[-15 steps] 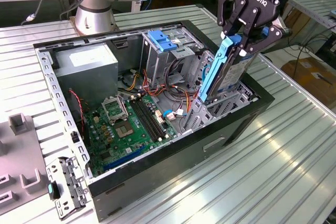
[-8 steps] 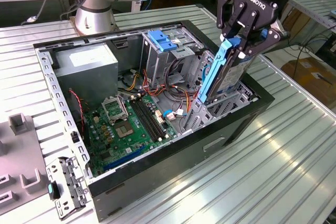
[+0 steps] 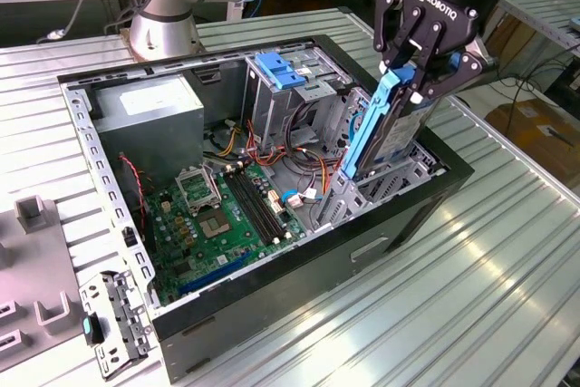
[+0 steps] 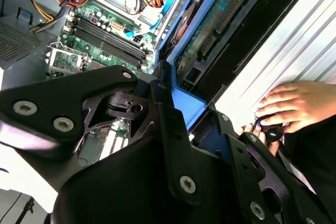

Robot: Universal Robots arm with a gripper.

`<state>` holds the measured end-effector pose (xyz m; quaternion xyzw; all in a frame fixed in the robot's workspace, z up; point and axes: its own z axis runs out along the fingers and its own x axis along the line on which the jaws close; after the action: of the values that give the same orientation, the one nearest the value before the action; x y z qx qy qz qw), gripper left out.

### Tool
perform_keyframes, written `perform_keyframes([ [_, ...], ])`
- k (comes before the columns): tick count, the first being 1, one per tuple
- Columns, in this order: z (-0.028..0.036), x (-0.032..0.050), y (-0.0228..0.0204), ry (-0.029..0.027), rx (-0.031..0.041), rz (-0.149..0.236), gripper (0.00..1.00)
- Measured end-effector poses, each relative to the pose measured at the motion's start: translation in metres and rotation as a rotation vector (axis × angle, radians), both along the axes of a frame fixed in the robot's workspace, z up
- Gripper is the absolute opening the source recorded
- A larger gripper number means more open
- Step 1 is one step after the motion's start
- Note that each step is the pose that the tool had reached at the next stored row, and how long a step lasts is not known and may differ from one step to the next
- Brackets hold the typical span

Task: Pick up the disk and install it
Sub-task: 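Insert the disk into the insertion slot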

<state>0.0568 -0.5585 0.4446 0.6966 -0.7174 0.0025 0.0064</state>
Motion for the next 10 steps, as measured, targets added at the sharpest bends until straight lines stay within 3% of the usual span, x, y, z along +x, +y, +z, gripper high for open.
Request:
perform_keyframes([
  [10, -0.0007, 0.0000, 0.0000, 0.0019, 0.0000, 0.000, 0.37],
])
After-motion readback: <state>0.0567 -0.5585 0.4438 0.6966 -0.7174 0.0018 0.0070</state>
